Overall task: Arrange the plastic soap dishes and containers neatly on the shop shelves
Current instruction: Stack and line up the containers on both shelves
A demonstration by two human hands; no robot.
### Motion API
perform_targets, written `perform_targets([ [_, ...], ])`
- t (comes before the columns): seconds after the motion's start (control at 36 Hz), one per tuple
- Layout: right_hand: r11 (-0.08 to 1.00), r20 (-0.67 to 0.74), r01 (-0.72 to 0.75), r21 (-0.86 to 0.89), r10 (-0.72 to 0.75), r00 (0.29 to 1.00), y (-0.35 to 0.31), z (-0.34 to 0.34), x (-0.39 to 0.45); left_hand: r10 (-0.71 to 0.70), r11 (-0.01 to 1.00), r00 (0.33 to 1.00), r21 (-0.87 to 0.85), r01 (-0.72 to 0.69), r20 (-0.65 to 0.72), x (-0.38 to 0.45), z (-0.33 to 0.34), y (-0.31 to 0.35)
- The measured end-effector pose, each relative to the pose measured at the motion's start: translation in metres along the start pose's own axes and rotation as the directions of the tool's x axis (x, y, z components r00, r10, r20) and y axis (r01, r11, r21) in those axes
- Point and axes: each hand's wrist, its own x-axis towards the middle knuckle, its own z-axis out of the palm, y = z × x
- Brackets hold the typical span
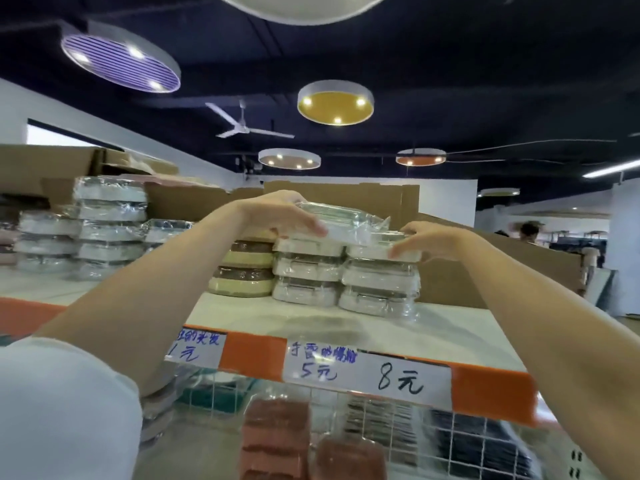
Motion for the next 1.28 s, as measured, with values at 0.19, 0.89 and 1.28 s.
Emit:
perform_targets([
  [0.19,0.993,0.112,-0.003,0.117,-0.011,0.994,0.012,-0.004,0.016,-0.027,0.999,0.995,0.036,0.031,-0.096,0.021,0.003,-0.005],
  [0.89,0.947,0.197,0.234,0.219,-0.278,0.940,-0.008,-0.041,-0.031,0.040,0.999,0.998,0.039,-0.038,-0.057,0.014,-0.001,0.027],
  [1.28,0.934,0.173,0.272,0.232,-0.315,0.933,-0.022,-0.044,-0.047,0.141,0.990,0.986,0.018,-0.140,-0.083,0.050,0.024,0.051],
])
